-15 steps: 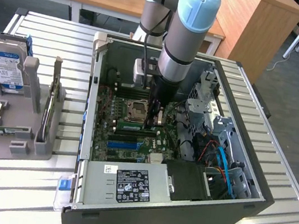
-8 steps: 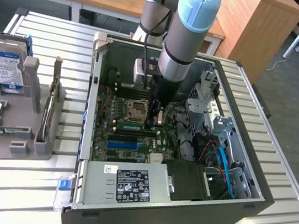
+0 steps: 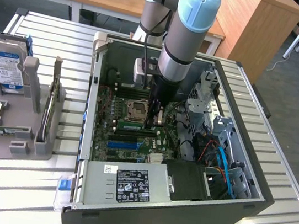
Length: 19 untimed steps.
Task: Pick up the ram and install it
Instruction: 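Insert the ram into the slot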
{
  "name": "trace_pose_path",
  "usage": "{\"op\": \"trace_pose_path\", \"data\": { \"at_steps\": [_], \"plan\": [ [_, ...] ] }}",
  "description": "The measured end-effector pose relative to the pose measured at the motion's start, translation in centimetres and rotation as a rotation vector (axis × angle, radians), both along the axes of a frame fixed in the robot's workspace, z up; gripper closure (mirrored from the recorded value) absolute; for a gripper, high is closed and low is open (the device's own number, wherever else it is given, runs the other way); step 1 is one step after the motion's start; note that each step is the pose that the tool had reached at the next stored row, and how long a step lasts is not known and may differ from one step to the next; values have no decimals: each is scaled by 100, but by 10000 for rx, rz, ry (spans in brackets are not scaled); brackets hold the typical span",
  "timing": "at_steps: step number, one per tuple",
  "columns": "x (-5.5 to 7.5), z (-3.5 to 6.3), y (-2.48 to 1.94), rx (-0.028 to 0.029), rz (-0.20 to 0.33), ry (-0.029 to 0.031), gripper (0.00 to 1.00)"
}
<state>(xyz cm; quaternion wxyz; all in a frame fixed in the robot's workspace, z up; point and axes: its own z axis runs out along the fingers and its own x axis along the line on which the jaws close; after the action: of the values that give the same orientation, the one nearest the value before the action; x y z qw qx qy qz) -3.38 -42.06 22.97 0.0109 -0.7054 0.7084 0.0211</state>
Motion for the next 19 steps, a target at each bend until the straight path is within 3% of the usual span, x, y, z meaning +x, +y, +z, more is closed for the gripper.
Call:
{"op": "trace_pose_path", "data": {
  "at_steps": [19],
  "plan": [
    [0, -25, 0, 1, 0, -1, 88]
  ]
}}
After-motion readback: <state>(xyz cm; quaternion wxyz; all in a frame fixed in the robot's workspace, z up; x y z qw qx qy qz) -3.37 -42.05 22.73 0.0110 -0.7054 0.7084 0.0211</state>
